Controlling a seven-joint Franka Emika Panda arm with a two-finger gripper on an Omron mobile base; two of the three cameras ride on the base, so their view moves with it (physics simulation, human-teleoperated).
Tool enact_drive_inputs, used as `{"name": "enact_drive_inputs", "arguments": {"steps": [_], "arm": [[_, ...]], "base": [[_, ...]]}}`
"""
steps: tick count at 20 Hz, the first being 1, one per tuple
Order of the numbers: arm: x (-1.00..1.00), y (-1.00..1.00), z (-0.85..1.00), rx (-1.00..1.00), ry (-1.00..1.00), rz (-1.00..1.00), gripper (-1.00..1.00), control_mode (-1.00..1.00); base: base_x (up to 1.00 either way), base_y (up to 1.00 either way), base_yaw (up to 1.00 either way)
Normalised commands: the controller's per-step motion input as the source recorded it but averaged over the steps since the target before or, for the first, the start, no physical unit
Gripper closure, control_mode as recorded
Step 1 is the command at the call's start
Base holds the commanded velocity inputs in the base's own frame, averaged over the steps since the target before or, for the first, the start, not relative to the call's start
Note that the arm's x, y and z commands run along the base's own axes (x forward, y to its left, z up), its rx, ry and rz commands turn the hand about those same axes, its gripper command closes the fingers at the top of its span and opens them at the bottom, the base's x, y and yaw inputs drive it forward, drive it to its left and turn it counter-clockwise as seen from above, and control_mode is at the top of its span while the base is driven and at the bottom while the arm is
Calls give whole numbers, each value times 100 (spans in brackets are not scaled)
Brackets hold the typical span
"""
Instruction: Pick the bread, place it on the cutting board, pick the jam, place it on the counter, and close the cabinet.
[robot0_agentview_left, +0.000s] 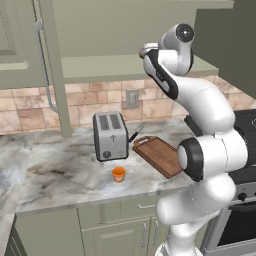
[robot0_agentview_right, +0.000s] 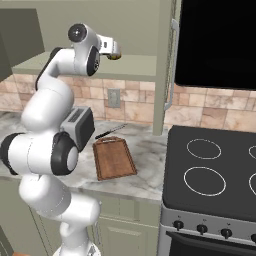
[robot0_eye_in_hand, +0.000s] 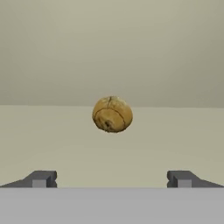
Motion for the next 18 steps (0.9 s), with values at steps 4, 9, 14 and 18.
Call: {"name": "enact_drive_inputs", "arguments": {"steps": [4,9,14,18], "arm": [[29,0,-10,-2,0,0,-100,-100],[29,0,-3,0,0,0,-100,-100],[32,0,0,0,0,0,-100,-100],[27,0,0,0,0,0,-100,-100]], "base": [[0,0,0],[0,0,0],[0,0,0],[0,0,0]]}}
